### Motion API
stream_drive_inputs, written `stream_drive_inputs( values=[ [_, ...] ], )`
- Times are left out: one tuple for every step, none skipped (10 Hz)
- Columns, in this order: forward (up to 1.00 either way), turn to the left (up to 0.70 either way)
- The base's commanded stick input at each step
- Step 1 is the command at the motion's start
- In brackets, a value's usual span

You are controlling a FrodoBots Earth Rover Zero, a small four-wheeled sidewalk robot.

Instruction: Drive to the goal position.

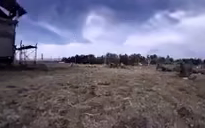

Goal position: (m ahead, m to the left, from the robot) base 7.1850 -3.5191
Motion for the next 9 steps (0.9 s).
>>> stream_drive_inputs(
  values=[
    [0.70, 0.00],
    [0.70, 0.00],
    [0.70, 0.00],
    [0.70, 0.00],
    [0.70, 0.00],
    [0.70, 0.00],
    [0.70, 0.00],
    [0.70, 0.00],
    [0.70, 0.00]
  ],
)
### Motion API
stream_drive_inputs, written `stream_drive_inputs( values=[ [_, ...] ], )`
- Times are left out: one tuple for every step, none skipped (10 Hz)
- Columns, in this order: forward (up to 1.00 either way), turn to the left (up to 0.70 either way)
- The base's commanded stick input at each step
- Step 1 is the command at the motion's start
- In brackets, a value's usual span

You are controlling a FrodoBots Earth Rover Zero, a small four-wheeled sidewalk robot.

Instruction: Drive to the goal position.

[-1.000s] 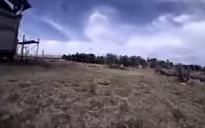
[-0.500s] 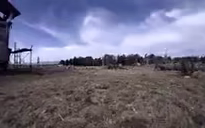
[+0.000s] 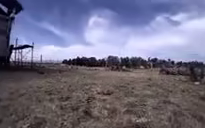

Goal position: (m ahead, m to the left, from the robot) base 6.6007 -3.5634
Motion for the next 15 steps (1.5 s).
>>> stream_drive_inputs(
  values=[
    [0.70, 0.00],
    [0.70, 0.00],
    [0.35, 0.00],
    [0.00, 0.00],
    [0.00, 0.00],
    [0.00, 0.00],
    [0.00, 0.00],
    [0.00, 0.00],
    [0.00, 0.00],
    [0.00, 0.00],
    [0.00, 0.00],
    [0.00, 0.00],
    [0.70, 0.00],
    [0.70, 0.00],
    [0.70, 0.00]
  ],
)
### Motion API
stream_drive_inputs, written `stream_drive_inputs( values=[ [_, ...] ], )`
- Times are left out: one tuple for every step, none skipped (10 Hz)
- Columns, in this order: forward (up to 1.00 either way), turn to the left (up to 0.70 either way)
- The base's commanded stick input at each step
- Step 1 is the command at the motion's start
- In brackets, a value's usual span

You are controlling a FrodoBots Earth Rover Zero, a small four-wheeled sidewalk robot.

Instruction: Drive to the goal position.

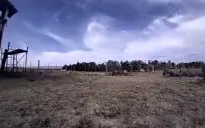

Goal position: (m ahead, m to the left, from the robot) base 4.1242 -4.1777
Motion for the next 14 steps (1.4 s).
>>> stream_drive_inputs(
  values=[
    [0.70, 0.00],
    [0.70, 0.00],
    [0.54, 0.00],
    [0.15, 0.00],
    [0.00, 0.00],
    [0.00, 0.00],
    [0.00, 0.00],
    [0.00, 0.00],
    [0.00, 0.00],
    [0.00, 0.00],
    [0.00, 0.00],
    [0.00, 0.00],
    [0.00, 0.00],
    [0.70, 0.00]
  ],
)
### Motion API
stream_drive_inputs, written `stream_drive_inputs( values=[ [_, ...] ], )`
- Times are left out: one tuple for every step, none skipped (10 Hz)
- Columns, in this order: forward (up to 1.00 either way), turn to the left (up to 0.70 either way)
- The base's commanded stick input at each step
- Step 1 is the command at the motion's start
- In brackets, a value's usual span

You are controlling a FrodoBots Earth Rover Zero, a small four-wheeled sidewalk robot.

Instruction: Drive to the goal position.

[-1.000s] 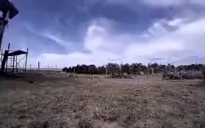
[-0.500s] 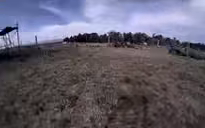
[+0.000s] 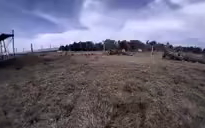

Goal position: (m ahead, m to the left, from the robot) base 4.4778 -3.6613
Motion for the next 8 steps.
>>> stream_drive_inputs(
  values=[
    [0.70, 0.00],
    [0.70, 0.00],
    [0.70, 0.00],
    [0.70, 0.00],
    [0.70, 0.00],
    [0.70, 0.00],
    [0.70, 0.00],
    [0.70, 0.00]
  ],
)
